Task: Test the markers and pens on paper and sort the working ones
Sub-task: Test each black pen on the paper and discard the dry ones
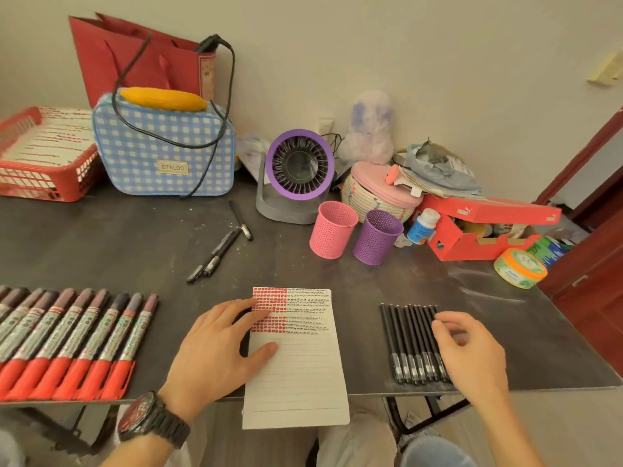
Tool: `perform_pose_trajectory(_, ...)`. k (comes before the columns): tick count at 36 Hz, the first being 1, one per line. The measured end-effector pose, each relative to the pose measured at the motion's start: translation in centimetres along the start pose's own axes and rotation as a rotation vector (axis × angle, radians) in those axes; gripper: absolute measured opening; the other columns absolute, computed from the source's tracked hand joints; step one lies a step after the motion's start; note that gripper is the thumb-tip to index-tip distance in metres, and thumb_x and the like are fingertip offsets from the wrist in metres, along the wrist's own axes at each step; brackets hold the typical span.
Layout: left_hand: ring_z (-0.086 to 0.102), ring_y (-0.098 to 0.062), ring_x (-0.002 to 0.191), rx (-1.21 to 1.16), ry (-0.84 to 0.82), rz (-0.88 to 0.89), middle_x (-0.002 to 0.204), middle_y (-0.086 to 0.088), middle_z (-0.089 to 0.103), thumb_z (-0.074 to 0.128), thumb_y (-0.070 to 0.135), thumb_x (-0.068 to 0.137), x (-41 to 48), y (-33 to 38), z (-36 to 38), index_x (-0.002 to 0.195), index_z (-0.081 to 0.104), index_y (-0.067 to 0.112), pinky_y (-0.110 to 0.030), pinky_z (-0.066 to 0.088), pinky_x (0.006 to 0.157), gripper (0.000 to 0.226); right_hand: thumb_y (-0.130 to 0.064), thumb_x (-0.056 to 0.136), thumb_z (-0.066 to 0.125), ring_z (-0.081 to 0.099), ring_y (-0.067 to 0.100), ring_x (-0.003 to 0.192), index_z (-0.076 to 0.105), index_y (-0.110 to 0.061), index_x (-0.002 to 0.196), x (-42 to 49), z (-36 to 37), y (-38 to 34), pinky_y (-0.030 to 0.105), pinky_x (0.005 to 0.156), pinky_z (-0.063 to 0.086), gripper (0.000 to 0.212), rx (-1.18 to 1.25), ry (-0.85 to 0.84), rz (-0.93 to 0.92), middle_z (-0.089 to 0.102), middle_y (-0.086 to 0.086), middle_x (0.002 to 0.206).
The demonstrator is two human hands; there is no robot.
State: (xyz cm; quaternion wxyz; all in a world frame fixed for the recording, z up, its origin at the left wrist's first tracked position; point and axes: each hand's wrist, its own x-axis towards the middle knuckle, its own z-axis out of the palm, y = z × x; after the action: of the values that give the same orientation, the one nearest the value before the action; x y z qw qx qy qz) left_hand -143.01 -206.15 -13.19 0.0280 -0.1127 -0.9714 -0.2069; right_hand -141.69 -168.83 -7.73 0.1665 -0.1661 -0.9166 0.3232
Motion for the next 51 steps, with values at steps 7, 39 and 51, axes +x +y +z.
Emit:
perform_pose_trajectory(7, 0.028, -0.006, 0.145, -0.011, 0.009, 0.014, 0.157, 0.021, 0.034, 0.029, 0.081, 0.085, -0.2, 0.1, 0.0, 0.148, 0.041, 0.045, -0.034, 0.022, 0.12, 0.074, -0.018, 0.09, 0.071, 0.063, -0.005, 0.098, 0.068, -0.044, 0.096, -5.7, 6.0, -4.4, 0.009, 0.073, 0.05, 0.026, 0.254, -0.128, -0.205, 0.064, -0.031, 0.106)
perform_pose_trajectory(39, 0.039, -0.025, 0.136, 0.07, -0.012, -0.16, 0.15, 0.0, 0.043, 0.061, 0.034, 0.096, 6.0, -5.9, -6.8, 0.15, 0.044, 0.02, -0.035, 0.037, 0.11, 0.058, -0.036, 0.095, 0.063, 0.042, 0.006, 0.141, 0.067, -0.03, 0.13, -7.3, 12.1, -5.5, 0.033, 0.117, 0.035, 0.036, -0.102, -0.184, -0.346, 0.056, -0.017, 0.144)
perform_pose_trajectory(51, 0.06, -0.029, 0.107, 0.386, -0.133, -0.25, 0.117, -0.004, 0.06, 0.051, 0.027, 0.096, 7.9, -6.3, -8.5, 0.114, 0.068, 0.016, -0.039, 0.052, 0.085, 0.027, -0.041, 0.096, 0.059, 0.039, 0.003, 0.142, 0.064, -0.033, 0.133, -7.2, 12.2, -5.1, 0.031, 0.117, 0.032, 0.038, -0.093, -0.196, -0.346, 0.053, -0.021, 0.145)
